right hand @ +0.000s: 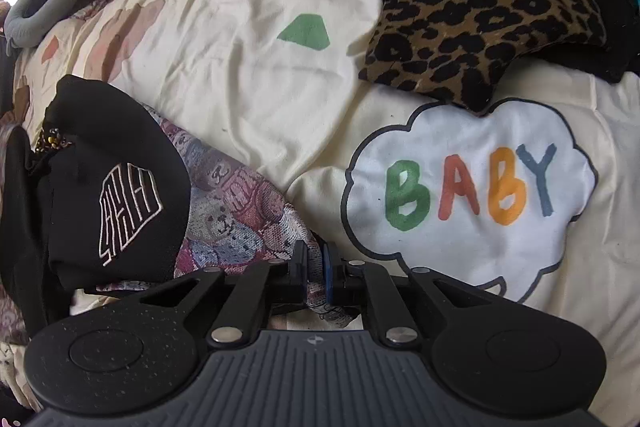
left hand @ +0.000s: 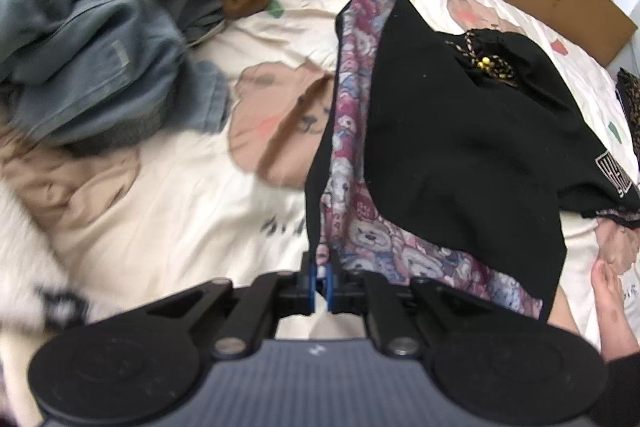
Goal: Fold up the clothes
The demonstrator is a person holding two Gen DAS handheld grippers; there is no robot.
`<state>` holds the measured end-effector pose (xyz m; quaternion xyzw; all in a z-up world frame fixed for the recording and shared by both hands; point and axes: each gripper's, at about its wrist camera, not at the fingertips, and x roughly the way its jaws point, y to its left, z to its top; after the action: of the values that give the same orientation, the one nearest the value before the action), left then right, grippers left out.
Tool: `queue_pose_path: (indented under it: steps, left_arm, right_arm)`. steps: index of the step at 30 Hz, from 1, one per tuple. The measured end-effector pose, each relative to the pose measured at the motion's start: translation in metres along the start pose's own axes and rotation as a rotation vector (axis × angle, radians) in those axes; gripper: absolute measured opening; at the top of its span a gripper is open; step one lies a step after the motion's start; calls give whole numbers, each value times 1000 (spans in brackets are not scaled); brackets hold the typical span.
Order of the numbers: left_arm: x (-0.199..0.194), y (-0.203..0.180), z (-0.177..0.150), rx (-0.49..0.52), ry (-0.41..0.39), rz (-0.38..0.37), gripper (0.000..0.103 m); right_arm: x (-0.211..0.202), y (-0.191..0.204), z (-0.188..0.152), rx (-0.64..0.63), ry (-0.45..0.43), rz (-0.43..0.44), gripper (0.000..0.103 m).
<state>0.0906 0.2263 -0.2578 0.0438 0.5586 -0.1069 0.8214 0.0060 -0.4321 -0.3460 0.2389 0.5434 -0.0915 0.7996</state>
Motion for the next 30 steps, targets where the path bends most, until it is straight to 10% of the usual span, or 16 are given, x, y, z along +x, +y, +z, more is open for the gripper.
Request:
queue_pose_path:
  steps: [30]
  left_arm:
    - [-39, -3, -86, -95, 105, -52, 5]
  right_arm:
    - [-121, -70, -47, 29, -31, -147, 3]
